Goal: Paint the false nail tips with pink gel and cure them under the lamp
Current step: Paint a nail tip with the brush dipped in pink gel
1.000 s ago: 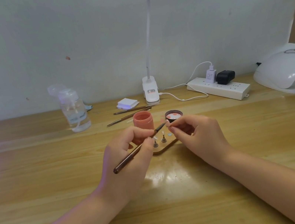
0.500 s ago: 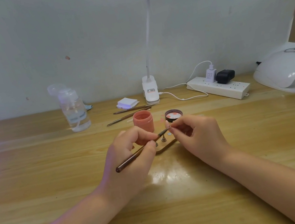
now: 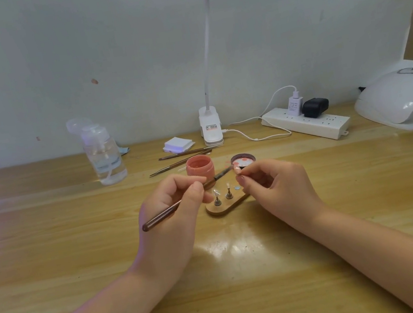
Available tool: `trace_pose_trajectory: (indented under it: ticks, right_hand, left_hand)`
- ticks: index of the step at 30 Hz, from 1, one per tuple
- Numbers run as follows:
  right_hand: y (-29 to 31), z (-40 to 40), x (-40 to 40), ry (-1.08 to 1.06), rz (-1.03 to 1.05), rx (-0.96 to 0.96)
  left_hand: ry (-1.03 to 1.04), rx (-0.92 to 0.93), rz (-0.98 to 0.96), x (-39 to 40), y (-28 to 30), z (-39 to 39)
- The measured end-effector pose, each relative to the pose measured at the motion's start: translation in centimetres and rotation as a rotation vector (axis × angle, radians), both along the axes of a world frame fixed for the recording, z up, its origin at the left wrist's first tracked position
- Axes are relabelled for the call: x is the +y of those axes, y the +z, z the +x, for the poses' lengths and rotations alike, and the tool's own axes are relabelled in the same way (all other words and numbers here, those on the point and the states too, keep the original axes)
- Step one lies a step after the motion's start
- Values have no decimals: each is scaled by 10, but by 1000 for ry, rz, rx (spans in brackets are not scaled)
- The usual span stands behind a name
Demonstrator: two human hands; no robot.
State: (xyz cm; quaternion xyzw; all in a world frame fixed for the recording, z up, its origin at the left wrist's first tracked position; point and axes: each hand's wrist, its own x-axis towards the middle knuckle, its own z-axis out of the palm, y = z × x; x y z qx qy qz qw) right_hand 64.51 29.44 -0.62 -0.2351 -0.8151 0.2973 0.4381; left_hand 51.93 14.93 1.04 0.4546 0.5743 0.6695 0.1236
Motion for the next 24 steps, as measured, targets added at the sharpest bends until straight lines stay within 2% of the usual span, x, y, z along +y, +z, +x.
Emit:
trace_pose_trajectory:
  ticks: [3,19,24]
  right_hand:
    - [0,0,0,5,-15,3]
    - [3,0,-3,2,-53,2]
    - [2,0,-3,-6,-44,-1]
  left_hand:
    - [-14,10,-39,1,-2,1]
    - [-51,-22,8,1,-3,3]
    - [-18,134,-66,-3,-4,4]
